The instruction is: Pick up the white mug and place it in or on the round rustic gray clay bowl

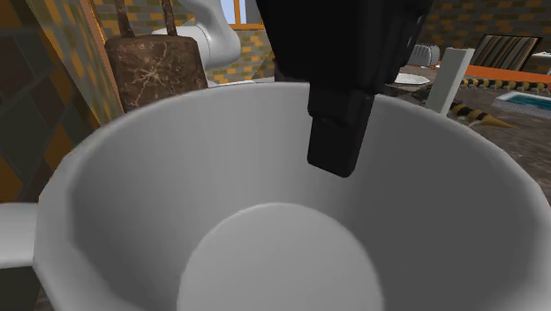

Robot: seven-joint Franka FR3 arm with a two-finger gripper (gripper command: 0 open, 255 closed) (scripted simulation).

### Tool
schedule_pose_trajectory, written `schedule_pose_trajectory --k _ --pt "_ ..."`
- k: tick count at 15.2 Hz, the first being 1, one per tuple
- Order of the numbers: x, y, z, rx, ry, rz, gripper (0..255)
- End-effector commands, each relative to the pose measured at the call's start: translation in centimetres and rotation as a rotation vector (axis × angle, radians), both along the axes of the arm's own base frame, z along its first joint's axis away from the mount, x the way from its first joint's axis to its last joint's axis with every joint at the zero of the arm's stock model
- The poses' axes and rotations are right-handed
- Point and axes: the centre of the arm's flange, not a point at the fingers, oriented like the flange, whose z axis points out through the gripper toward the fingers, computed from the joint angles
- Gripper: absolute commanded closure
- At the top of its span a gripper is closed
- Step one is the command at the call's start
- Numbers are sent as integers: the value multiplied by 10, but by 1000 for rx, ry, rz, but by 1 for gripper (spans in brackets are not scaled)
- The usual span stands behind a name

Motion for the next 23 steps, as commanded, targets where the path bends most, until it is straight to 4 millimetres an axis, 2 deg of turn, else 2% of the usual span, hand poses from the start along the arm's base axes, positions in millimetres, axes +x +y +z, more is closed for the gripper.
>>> schedule_pose_trajectory --k 1,18,19,23 --pt "-7 20 4 0 0 0 255" --pt "-84 230 23 0 0 0 255" --pt "-87 239 23 0 0 0 255" --pt "-87 239 2 0 0 0 255"
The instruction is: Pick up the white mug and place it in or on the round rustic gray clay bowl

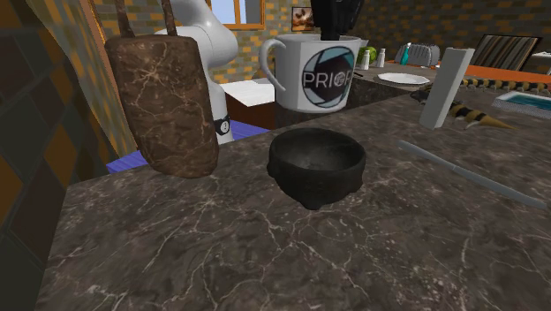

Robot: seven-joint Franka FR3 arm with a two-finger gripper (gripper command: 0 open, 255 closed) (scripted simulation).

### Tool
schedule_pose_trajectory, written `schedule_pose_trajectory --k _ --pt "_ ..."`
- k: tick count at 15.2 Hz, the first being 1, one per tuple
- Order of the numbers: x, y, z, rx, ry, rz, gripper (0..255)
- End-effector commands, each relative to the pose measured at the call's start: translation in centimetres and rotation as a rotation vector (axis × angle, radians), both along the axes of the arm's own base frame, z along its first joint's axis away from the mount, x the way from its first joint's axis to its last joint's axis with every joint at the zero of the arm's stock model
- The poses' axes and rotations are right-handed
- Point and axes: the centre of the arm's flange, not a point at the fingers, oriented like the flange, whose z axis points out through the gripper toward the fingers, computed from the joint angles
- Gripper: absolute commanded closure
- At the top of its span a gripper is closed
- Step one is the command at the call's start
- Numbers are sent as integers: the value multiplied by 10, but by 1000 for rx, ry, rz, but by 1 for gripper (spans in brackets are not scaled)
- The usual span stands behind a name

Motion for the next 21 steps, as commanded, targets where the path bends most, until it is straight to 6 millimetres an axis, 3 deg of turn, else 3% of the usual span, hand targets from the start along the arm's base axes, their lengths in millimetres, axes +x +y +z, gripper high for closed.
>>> schedule_pose_trajectory --k 1,13,21 --pt "1 0 -10 0 0 0 255" --pt "1 0 -75 0 0 0 255" --pt "1 0 -75 0 0 0 255"
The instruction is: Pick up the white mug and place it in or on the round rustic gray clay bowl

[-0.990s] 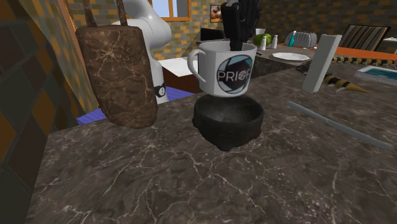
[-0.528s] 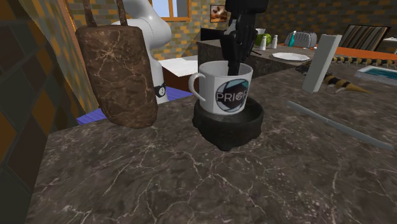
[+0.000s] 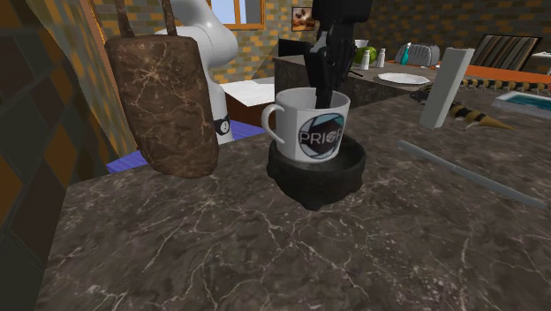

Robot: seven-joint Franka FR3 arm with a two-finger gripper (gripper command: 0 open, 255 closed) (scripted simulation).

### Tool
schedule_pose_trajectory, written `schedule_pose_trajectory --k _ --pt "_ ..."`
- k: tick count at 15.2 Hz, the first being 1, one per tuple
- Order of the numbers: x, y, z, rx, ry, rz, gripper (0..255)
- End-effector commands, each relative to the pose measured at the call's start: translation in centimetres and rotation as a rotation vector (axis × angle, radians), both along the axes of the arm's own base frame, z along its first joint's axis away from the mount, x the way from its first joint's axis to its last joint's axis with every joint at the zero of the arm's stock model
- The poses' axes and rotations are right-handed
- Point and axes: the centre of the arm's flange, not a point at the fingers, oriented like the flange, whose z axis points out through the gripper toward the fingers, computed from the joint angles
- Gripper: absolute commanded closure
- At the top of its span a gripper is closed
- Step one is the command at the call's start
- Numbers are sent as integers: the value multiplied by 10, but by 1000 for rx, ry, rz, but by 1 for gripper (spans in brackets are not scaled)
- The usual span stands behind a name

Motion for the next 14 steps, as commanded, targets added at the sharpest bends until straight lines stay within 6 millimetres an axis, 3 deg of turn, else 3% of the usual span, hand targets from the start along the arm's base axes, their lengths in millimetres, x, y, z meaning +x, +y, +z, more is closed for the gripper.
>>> schedule_pose_trajectory --k 1,6,10,14 --pt "0 0 -1 1 1 0 0" --pt "0 0 -1 1 1 0 0" --pt "1 3 49 1 1 0 0" --pt "1 3 49 1 1 0 0"
